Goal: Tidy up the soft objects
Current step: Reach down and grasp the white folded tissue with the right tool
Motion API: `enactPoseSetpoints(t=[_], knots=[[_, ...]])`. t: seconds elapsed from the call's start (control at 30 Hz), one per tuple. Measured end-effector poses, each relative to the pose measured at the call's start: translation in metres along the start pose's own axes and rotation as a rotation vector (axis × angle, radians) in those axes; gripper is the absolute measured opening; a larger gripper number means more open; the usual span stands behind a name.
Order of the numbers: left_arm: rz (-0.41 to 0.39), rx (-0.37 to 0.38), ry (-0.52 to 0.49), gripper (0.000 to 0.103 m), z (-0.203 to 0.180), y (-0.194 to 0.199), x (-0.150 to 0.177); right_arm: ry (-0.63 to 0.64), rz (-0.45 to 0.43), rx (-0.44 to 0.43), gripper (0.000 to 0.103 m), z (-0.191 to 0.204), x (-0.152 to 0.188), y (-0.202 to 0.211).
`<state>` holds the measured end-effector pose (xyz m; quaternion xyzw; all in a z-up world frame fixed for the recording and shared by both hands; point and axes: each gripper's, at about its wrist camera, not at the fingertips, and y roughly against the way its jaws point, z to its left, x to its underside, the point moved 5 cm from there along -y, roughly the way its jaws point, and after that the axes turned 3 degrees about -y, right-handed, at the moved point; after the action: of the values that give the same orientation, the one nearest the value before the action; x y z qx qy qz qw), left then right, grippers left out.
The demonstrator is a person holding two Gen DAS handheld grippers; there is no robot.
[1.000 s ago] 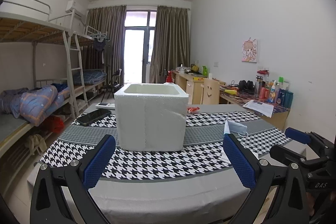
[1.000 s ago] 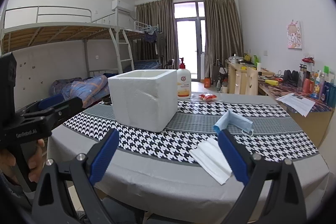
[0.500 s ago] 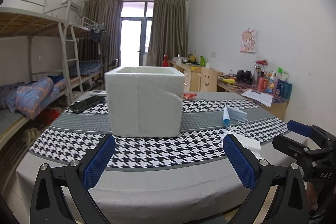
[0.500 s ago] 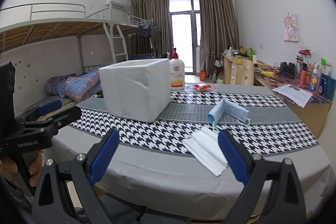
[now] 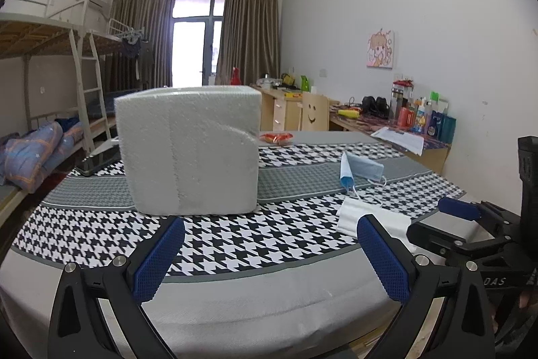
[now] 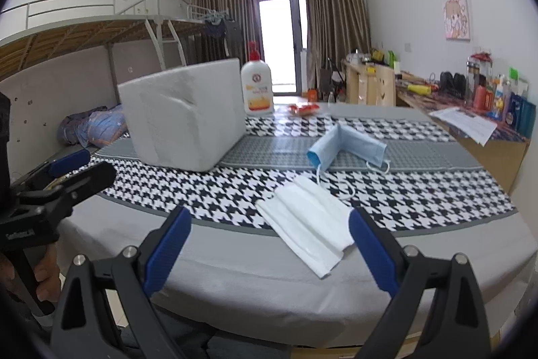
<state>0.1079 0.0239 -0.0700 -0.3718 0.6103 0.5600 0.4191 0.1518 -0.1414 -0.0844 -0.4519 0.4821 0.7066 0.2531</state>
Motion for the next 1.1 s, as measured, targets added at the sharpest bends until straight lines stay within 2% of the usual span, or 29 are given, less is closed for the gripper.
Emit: enactPoseSetpoints(t=[0.23,0.7,0.87,1.1], knots=[[0.044,0.006,-0.005,0.102,0.0,-0.024,0.003,0.001,0.056,0.017,0.097,-0.01,0.007,-0.029],[0.095,0.004,-0.005,0.102,0.008,-0.056,0.003,0.006,0.104,0.026,0.096,-0.024,0.011,-0.063],[0.11,-0.002,-0.009,0.102,0.01,-0.065,0.004,-0.006,0.119,0.026,0.083,-0.028,0.012,-0.069],[0.121,0.001,-0.011,0.102,0.01,-0.071,0.004,0.006,0.139,0.033,0.07,-0.034,0.014,-0.077]])
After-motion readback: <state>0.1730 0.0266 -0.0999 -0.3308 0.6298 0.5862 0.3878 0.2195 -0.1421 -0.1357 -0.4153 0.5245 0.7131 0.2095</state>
